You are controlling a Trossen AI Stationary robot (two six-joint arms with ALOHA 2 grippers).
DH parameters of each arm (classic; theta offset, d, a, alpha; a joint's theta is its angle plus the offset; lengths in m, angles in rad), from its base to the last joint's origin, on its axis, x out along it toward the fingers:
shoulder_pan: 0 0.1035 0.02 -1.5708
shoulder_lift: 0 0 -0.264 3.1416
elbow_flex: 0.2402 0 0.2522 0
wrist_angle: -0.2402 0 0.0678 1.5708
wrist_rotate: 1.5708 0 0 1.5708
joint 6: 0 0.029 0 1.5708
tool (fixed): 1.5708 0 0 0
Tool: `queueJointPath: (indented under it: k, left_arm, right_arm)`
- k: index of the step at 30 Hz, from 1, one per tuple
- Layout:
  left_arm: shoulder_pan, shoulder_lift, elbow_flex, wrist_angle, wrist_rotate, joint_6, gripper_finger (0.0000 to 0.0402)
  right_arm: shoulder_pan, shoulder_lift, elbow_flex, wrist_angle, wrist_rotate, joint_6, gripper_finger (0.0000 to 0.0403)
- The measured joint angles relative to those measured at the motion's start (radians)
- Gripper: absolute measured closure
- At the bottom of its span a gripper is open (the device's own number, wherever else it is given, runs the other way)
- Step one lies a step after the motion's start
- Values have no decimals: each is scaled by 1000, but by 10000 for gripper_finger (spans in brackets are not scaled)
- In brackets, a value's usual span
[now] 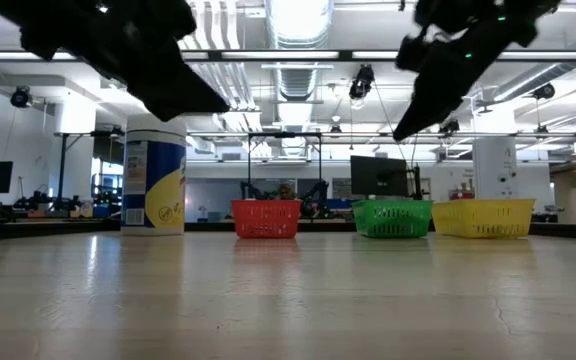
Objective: Pick & Place First Aid Supplies
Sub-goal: Return to home position
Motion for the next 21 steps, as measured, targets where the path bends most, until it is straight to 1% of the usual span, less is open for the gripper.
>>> queueJointPath:
  k: [3,6,9,13,21]
  left_arm:
    - [-22,-24,-74,173,5,58,307]
    - [-27,-64,-166,327,72,98,307]
    - [-27,-121,-258,425,103,98,307]
    - [-27,-217,-366,491,104,80,307]
    - [-26,-439,-501,518,104,48,307]
  right_arm:
    - [47,-108,-108,133,0,4,286]
    - [75,-212,-198,256,-1,1,293]
    - [81,-310,-260,310,-55,-24,300]
    - [81,-436,-318,341,-117,-48,309]
    - [80,-650,-370,338,-120,-46,328]
